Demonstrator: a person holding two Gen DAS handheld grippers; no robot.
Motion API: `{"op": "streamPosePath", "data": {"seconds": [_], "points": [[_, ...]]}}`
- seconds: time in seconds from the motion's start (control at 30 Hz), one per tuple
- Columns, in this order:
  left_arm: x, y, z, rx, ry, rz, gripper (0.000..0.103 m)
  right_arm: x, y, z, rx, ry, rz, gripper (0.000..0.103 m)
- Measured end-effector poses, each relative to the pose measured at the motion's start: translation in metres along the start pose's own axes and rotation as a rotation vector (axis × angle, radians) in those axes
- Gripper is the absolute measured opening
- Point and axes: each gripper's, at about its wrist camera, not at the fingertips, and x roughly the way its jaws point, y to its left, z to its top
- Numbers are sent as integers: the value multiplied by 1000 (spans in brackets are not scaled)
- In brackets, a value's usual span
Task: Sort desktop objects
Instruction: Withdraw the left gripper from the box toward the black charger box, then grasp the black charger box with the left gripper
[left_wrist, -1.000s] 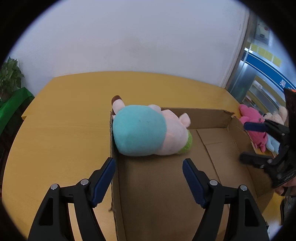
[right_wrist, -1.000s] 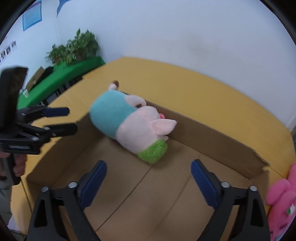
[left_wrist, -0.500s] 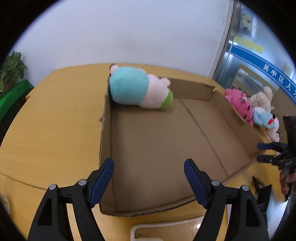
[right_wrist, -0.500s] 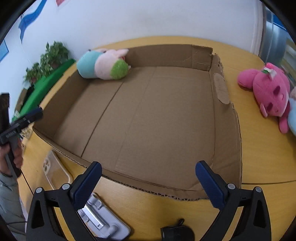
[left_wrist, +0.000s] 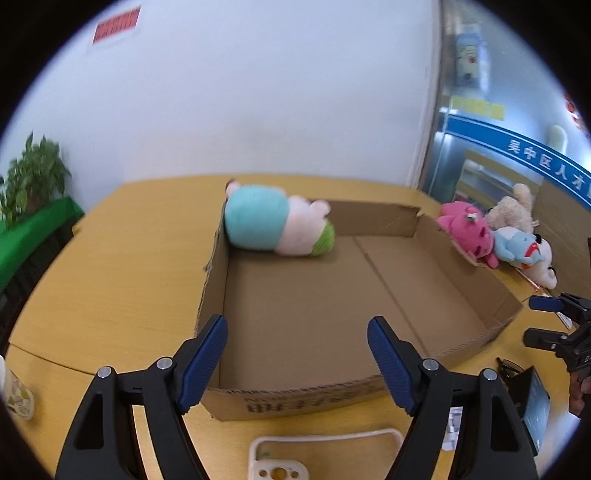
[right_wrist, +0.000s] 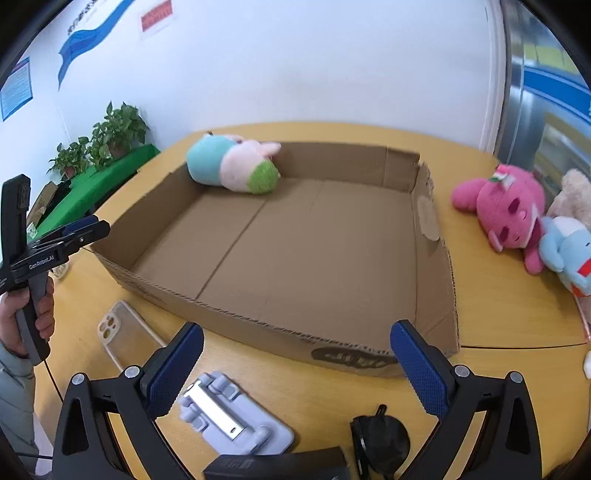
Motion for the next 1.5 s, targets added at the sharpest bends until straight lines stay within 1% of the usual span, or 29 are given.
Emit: {"op": "streamPosePath", "data": {"seconds": [0.07,0.13,0.2,0.27,0.3,0.33,0.37,0.4,0.43,0.47,0.5,0.53,0.57,0.6,0.63,0.67,0.7,0.77,0.83,0.93,1.0,1.07,1.17,1.3,1.37,1.4,1.43,1.47,1.5], "points": [[-22,-14,-7,11,-80,5,79,-8,11,-7,1,-30,2,103],[-37,-23,-14,-12,-131,17,79,-15,22,-14,-8,-62,3,103],[-46,-32,-18,-25,-133,23,79,-25,34,-21,-41,-110,-23,103],[-53,-38,-20,-31,-137,21,79,-31,44,-24,-68,-139,-63,102],[-57,-42,-21,-30,-143,24,79,-32,50,-26,-82,-141,-68,98],[-59,-44,-21,-27,-144,25,79,-34,54,-27,-93,-147,-67,92],[-61,-47,-22,-19,-140,18,79,-34,57,-27,-96,-154,-67,70],[-63,-51,-24,-8,-134,-3,79,-36,58,-28,-96,-155,-67,43],[-62,-52,-26,2,-129,-32,79,-35,58,-28,-87,-148,-72,34],[-64,-54,-28,7,-127,-56,76,-35,57,-29,-72,-144,-68,33],[-65,-56,-31,6,-123,-83,53,-36,54,-29,-59,-143,-63,34],[-65,-58,-34,0,-117,-112,40,-38,53,-31,-49,-151,-58,37],[-65,-60,-36,-10,-108,-143,30,-40,52,-32,-45,-160,-55,50],[-64,-62,-40,-15,-105,-153,30,-44,52,-35,-47,-172,-48,79],[-64,-64,-42,-17,-103,-153,30,-46,52,-37,-53,-184,-50,93],[-64,-66,-44,-17,-103,-152,35,-51,53,-40,-62,-200,-64,102],[-64,-68,-45,-20,-101,-149,57,-55,55,-44,-73,-216,-74,103],[-66,-70,-47,-35,-113,-136,85,-58,55,-50,-103,-206,-65,103],[-71,-73,-49,-44,-150,-136,85,-61,53,-55,-123,-185,-67,103],[-71,-80,-53,-18,-140,-148,85,-67,46,-72,-147,-158,-44,103],[-67,-83,-58,-14,-118,-147,85,-73,39,-90,-161,-149,-20,103],[-62,-85,-64,-16,-82,-152,85,-77,32,-106,-162,-126,-30,103],[-57,-92,-74,4,-54,-165,85,-73,16,-132,-138,-54,9,103],[-50,-101,-82,-3,-20,-228,85,-52,15,-147,-99,33,46,103],[-49,-103,-84,-20,-8,-258,85,-44,26,-151,-104,49,76,103],[-48,-103,-85,-29,3,-271,85,-45,36,-153,-135,33,92,103],[-47,-104,-87,-35,12,-279,85,-45,46,-153,-156,35,150,103],[-46,-102,-88,-43,23,-286,85,-49,59,-154,-191,19,228,102],[-45,-100,-90,-50,36,-289,85,-51,66,-154,-214,5,258,102]]}}
